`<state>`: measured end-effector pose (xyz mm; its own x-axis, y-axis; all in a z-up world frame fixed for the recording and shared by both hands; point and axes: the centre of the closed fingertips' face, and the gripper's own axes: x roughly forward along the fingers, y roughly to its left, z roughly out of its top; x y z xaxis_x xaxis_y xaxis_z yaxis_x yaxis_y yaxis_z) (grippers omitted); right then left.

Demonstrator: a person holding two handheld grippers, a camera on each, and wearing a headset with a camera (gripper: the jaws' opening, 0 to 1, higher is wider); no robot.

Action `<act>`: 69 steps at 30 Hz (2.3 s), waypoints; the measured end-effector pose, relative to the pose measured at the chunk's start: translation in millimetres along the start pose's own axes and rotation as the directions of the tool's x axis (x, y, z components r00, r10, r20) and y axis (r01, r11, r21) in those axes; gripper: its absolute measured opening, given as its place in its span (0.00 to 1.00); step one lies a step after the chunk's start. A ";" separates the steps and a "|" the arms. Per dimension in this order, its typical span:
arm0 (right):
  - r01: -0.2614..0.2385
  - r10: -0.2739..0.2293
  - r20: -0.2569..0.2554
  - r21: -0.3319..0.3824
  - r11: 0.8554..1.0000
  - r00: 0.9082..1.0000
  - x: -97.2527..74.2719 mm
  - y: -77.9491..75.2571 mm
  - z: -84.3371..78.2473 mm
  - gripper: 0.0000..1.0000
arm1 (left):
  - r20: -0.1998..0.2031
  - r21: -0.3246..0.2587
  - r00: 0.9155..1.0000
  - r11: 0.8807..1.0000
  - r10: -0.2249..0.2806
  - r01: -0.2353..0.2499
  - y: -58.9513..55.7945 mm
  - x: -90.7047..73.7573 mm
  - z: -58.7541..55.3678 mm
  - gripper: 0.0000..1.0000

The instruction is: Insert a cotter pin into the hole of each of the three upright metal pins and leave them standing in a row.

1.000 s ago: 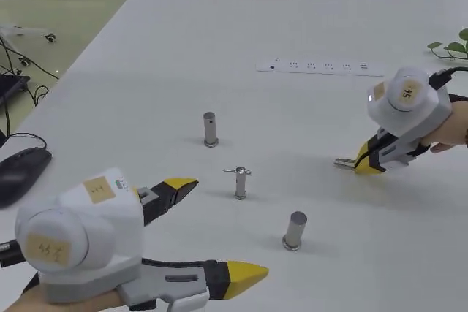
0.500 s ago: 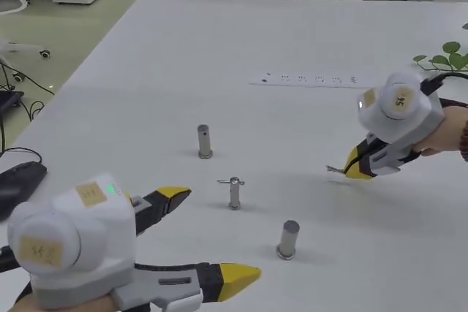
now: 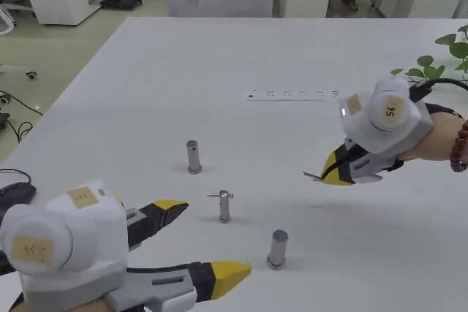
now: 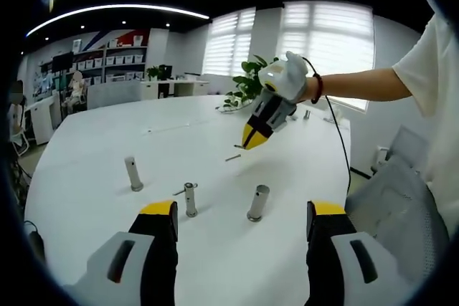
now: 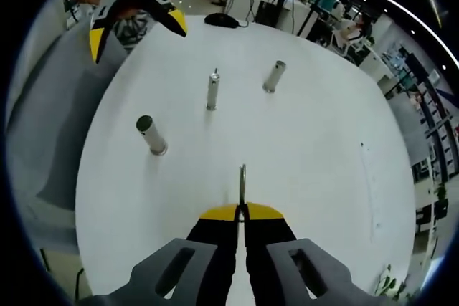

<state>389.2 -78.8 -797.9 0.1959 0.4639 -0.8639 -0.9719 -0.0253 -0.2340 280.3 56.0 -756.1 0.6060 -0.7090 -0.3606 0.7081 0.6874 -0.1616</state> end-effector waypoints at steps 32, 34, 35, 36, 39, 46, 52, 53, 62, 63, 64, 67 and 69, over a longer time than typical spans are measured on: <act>0.064 -0.043 0.166 -0.122 0.991 0.985 -16.2 47.0 74.0 0.04 | 0.026 -0.134 0.999 0.990 -0.040 0.043 -16.7 27.1 19.6 0.32; 0.060 -0.037 0.171 -0.127 0.990 0.985 -15.6 51.0 76.6 0.04 | 0.033 -0.150 0.998 0.987 -0.044 0.048 -18.2 29.2 21.4 0.31; 0.061 -0.038 0.175 -0.130 0.990 0.984 -15.4 52.1 77.9 0.04 | 0.035 -0.159 0.998 0.986 -0.043 0.048 -18.4 30.3 21.9 0.30; 0.060 -0.036 0.179 -0.131 0.990 0.983 -15.3 54.0 79.7 0.04 | 0.038 -0.179 0.999 0.983 -0.038 0.045 -18.3 32.3 22.8 0.29; 0.065 -0.039 0.190 -0.134 0.989 0.981 -15.3 57.0 83.7 0.04 | 0.039 -0.236 0.999 0.972 -0.005 0.014 -14.1 37.3 23.8 0.21; 0.066 -0.034 0.209 -0.146 0.987 0.977 -14.0 65.4 91.0 0.04 | 0.062 -0.286 0.998 0.958 -0.021 0.038 -18.9 43.3 29.0 0.18; 0.067 -0.032 0.221 -0.153 0.986 0.975 -13.9 69.3 95.7 0.04 | 0.057 -0.342 0.998 0.939 -0.028 0.046 -21.6 47.0 28.4 0.12; 0.067 -0.032 0.222 -0.154 0.986 0.975 -13.9 69.5 96.0 0.04 | 0.058 -0.345 0.998 0.938 -0.026 0.044 -21.4 47.1 28.4 0.11; 0.065 -0.027 0.234 -0.159 0.985 0.972 -14.3 74.5 100.9 0.04 | 0.057 -0.399 0.998 0.916 -0.011 0.033 -17.7 47.2 25.8 0.02; 0.063 -0.025 0.235 -0.159 0.985 0.972 -14.2 75.3 101.3 0.04 | 0.058 -0.413 0.998 0.910 -0.010 0.033 -16.8 46.9 25.2 0.02; 0.061 -0.022 0.233 -0.158 0.986 0.972 -14.0 76.1 101.2 0.04 | 0.061 -0.430 0.998 0.902 -0.014 0.039 -17.5 46.8 25.3 0.01; 0.060 -0.022 0.233 -0.158 0.986 0.972 -13.5 77.0 101.8 0.04 | 0.060 -0.443 0.998 0.896 -0.016 0.041 -17.1 46.5 24.1 0.01; 0.058 -0.020 0.233 -0.157 0.986 0.972 -13.4 77.8 102.0 0.04 | 0.062 -0.450 0.998 0.892 -0.019 0.045 -18.4 45.7 24.4 0.01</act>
<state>297.6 3.4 -759.0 0.1797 0.6579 -0.7313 -0.9264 -0.1370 -0.3509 303.8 7.2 -747.2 0.6134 -0.7305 -0.3002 0.4960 0.6521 -0.5734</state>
